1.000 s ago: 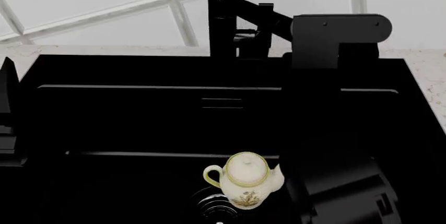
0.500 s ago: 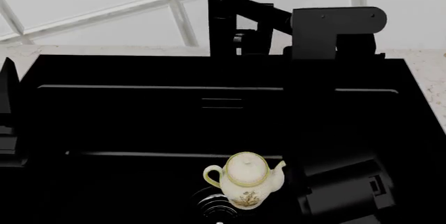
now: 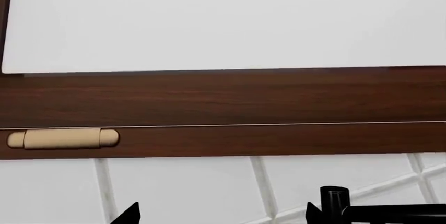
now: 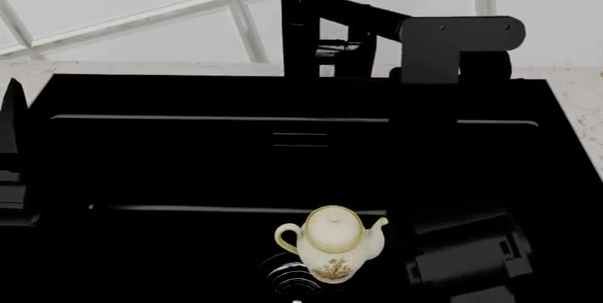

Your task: Turn the sink spout to the right.

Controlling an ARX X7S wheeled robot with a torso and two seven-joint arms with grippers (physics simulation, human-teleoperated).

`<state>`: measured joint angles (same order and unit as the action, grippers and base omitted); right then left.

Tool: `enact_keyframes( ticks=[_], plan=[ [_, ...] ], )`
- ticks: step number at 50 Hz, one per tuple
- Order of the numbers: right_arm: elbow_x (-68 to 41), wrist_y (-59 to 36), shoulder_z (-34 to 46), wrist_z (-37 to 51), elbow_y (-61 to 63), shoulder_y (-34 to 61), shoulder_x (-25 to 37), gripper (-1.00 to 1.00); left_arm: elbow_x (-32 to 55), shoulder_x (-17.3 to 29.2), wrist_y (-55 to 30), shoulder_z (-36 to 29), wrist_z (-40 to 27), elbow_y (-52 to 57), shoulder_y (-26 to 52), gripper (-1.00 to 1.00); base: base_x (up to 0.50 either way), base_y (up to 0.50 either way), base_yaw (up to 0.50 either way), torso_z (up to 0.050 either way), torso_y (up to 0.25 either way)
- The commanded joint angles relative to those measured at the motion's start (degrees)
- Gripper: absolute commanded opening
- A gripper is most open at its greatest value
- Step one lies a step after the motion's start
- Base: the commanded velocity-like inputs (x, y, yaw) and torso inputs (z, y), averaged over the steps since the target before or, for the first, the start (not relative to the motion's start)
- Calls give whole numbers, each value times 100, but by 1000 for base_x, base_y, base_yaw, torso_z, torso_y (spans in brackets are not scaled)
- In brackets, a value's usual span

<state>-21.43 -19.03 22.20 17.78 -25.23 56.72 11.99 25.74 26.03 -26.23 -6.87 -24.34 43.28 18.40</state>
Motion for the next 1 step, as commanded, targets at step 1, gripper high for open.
enact_keyframes(
  ticks=[1],
  plan=[
    [38, 113, 7, -31, -210, 96, 14, 100, 11, 21, -39, -24, -28, 19, 21, 100, 0, 0, 0, 0, 0]
  ],
)
